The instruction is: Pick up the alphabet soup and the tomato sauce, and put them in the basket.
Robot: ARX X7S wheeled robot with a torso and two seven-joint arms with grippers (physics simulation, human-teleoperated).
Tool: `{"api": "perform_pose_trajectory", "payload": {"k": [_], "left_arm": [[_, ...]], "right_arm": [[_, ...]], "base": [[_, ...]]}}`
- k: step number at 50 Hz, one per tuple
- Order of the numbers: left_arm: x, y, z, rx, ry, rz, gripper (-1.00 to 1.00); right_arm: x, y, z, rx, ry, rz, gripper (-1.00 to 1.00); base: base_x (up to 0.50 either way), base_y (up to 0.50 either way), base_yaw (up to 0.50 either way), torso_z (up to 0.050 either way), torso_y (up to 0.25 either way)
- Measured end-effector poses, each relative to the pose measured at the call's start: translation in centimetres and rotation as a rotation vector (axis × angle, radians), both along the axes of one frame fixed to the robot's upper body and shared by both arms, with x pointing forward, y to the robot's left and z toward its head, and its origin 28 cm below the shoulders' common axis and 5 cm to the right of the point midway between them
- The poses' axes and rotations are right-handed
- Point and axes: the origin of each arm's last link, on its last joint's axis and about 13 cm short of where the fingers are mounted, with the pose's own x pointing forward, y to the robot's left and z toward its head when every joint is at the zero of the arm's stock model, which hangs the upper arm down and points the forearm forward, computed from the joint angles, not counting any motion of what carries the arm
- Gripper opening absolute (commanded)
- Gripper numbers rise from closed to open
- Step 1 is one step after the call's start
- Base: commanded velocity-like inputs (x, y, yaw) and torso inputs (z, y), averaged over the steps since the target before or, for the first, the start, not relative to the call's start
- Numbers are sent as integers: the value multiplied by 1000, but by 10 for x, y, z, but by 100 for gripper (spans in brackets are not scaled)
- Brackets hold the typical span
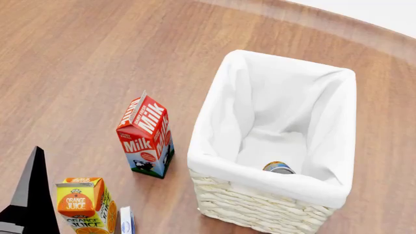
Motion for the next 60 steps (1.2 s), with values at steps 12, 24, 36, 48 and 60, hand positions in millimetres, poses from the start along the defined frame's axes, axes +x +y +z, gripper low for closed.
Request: {"api": "perform_pose_trajectory", "payload": {"k": [12,24,36,48,60], "left_arm": [[0,0,0,-1,1,1,100],[0,1,1,-2,0,3,100],[0,1,1,-3,0,4,100],[0,1,1,-3,0,5,100],[0,1,1,-3,1,5,100]], "right_arm": [[3,3,-4,-3,7,2,100],[4,6,-7,-6,15,8,100],[5,9,-13,-10,25,14,100],[4,10,-16,-10,32,16,100],[5,11,-18,-8,35,11,-100]], "base": [[0,0,0,0,0],[0,0,0,0,0],[0,0,0,0,0],[0,0,0,0,0],[0,0,0,0,0]]}}
